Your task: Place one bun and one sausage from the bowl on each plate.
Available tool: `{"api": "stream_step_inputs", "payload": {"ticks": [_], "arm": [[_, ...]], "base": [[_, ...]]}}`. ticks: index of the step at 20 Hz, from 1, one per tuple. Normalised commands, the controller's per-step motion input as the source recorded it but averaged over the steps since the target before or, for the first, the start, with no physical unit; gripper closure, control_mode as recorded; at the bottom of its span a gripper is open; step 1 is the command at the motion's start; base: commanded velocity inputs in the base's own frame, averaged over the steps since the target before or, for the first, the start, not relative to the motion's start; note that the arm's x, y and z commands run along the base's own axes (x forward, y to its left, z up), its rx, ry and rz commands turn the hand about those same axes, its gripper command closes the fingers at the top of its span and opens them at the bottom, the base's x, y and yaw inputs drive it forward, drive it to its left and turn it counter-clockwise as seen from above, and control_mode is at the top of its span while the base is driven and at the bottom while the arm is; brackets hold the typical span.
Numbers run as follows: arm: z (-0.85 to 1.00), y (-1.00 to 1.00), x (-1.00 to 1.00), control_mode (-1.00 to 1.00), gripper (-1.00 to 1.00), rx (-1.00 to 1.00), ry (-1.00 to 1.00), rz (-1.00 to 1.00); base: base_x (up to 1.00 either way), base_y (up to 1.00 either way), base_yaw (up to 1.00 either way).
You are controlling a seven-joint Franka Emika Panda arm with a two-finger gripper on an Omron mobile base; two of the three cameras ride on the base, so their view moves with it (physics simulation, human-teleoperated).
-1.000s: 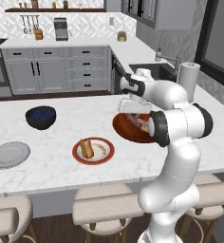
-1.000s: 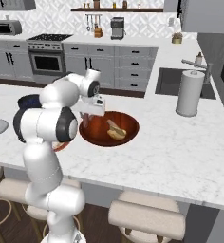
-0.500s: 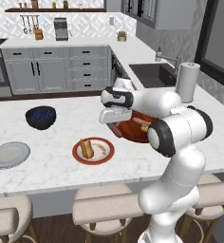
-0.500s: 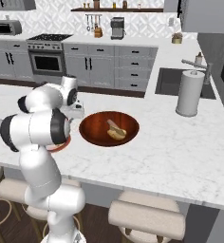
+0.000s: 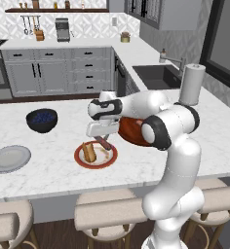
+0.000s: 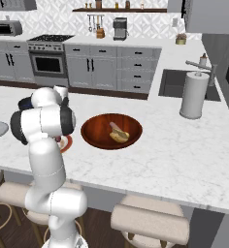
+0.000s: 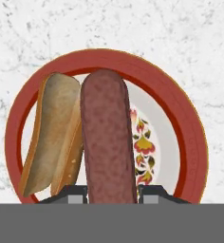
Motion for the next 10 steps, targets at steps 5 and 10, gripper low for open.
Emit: {"api": "stream_step_inputs", "payload": {"ticks": [5,10], "arm": [[-0.15,-0.04,0.01,-1.0,1.0,0.0,0.04,-0.02],[-0.19,-0.01,0.0,-1.0,1.0,0.0,0.0,-0.06]], "base": [[0.0,0.0,0.0],[0.0,0.0,0.0]]}}
